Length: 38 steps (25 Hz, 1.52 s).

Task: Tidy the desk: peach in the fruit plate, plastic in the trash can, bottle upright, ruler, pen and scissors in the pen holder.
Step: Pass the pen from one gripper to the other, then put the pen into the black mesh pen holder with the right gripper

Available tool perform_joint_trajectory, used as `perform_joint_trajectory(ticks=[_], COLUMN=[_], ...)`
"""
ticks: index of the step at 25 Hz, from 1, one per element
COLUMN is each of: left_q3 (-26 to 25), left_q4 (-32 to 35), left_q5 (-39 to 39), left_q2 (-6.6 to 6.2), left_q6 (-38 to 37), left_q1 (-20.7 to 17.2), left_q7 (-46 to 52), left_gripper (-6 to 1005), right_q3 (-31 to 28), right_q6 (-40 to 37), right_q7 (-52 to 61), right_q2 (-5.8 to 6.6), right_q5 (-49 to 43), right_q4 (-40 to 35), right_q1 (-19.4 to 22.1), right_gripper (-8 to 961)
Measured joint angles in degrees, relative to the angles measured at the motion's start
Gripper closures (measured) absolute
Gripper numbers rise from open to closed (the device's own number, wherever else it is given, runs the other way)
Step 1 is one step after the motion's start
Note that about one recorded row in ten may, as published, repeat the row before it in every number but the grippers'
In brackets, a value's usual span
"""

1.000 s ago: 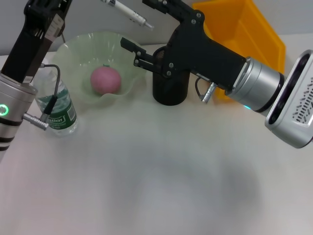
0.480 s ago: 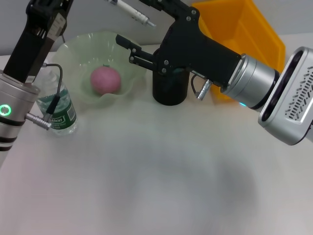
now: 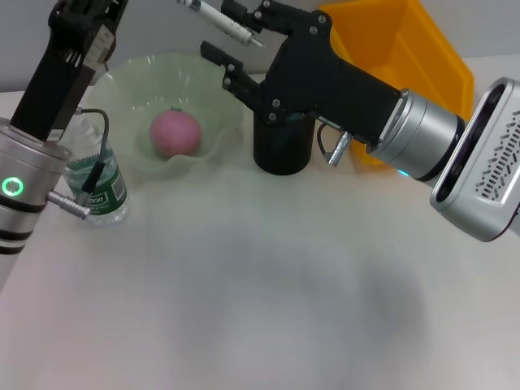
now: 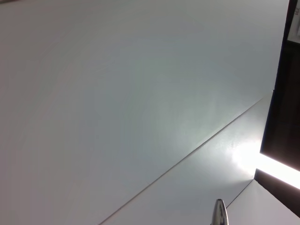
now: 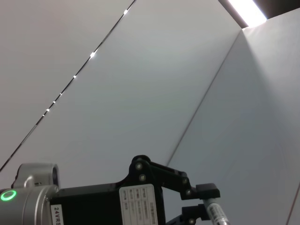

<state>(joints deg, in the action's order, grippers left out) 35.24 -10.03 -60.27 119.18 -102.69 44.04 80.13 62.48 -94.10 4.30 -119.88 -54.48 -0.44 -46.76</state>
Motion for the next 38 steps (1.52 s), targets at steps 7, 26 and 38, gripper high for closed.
perform_joint_trajectory(ticks=[7, 26, 38], left_q3=[0.0, -0.6, -2.0], left_q4=[-0.3, -0.8, -0.7], left_q5=[0.0, -0.4, -0.4], left_q2=[0.00, 0.00, 0.00], left_q6=[0.1, -0.2, -1.3], left_q1=[-0.2, -0.6, -1.6], left_q7=[0.0, 0.1, 0.0], left_gripper=[860, 859, 590], right_q3=[-0.2, -2.3, -3.6], right_q6=[-0.3, -1.2, -2.3], right_q7=[0.0, 0.0, 0.0], right_q2=[0.00, 0.04, 0.00], right_q5=[0.0, 0.1, 0.1], right_q4=[0.0, 1.2, 2.1], right_q1=[0.1, 0.4, 0.9], right_gripper=[538, 828, 827])
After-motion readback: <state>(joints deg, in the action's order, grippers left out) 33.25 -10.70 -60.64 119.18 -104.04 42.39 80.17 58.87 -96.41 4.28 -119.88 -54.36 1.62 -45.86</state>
